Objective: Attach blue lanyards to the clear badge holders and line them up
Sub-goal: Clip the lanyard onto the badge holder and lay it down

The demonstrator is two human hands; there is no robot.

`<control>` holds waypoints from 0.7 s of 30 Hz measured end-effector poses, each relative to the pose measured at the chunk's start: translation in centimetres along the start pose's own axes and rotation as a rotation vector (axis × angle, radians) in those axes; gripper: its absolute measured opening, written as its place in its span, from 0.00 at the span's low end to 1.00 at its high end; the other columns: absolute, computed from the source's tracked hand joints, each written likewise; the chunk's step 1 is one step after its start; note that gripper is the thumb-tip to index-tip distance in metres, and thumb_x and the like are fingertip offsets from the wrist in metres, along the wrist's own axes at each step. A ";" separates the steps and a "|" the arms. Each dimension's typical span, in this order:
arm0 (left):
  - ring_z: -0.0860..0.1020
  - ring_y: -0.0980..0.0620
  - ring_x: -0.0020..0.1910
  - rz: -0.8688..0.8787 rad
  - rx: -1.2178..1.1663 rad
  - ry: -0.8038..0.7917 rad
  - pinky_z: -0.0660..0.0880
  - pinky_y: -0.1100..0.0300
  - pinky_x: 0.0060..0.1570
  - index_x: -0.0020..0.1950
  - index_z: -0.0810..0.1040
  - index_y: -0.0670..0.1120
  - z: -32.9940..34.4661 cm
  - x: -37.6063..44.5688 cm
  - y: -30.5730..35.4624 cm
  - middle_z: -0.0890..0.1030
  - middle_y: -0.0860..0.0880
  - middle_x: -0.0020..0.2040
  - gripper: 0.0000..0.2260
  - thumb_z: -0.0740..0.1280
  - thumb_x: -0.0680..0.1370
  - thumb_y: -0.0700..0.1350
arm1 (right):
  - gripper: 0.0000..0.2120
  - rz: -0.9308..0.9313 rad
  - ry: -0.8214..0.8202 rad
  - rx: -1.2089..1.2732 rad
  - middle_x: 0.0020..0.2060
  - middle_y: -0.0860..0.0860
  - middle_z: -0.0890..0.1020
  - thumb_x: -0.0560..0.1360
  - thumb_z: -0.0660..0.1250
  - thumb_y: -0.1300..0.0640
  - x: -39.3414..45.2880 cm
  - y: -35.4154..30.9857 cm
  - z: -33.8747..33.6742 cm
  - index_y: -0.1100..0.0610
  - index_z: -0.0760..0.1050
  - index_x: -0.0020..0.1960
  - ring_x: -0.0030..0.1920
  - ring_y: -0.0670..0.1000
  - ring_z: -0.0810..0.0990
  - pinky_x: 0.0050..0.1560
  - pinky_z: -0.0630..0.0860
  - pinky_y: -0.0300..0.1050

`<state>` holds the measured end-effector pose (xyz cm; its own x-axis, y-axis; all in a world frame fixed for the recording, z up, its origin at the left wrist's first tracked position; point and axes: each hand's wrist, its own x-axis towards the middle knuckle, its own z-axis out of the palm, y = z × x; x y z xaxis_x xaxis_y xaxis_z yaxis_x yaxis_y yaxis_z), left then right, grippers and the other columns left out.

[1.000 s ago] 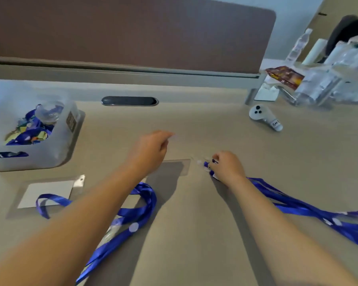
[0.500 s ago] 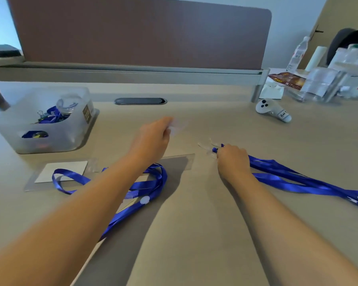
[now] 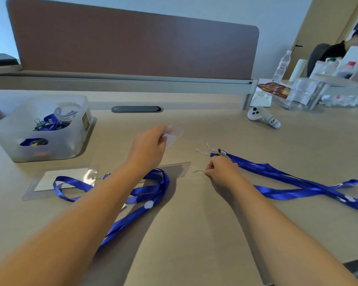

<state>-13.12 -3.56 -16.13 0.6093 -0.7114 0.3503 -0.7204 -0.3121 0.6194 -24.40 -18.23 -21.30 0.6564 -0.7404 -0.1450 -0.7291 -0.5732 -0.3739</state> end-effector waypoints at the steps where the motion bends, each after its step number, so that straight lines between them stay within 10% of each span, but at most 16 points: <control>1: 0.75 0.47 0.58 -0.005 -0.027 0.013 0.69 0.61 0.53 0.64 0.72 0.44 -0.1 0.1 0.1 0.76 0.47 0.64 0.15 0.54 0.79 0.37 | 0.08 -0.035 0.047 0.032 0.48 0.58 0.82 0.74 0.60 0.64 -0.4 -0.2 -0.2 0.62 0.79 0.45 0.54 0.59 0.77 0.49 0.70 0.48; 14: 0.74 0.49 0.56 -0.175 -0.584 0.135 0.72 0.50 0.62 0.61 0.75 0.43 -1.1 2.1 2.7 0.78 0.46 0.58 0.14 0.58 0.78 0.37 | 0.09 -0.265 0.389 0.612 0.28 0.48 0.73 0.77 0.60 0.59 -2.7 -4.2 -5.4 0.63 0.76 0.43 0.28 0.45 0.69 0.36 0.69 0.40; 21: 0.75 0.47 0.49 -0.260 -0.721 0.088 0.77 0.55 0.48 0.53 0.77 0.39 -0.5 1.6 3.8 0.76 0.46 0.45 0.09 0.60 0.76 0.33 | 0.16 -0.279 0.404 0.815 0.24 0.49 0.71 0.75 0.64 0.59 -3.2 -5.4 -6.5 0.54 0.70 0.28 0.16 0.38 0.68 0.28 0.64 0.36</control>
<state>-14.73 -5.59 -12.90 0.7750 -0.6096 0.1668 -0.1751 0.0465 0.9834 -23.77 -15.05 -12.89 0.5583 -0.7669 0.3167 -0.0965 -0.4391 -0.8932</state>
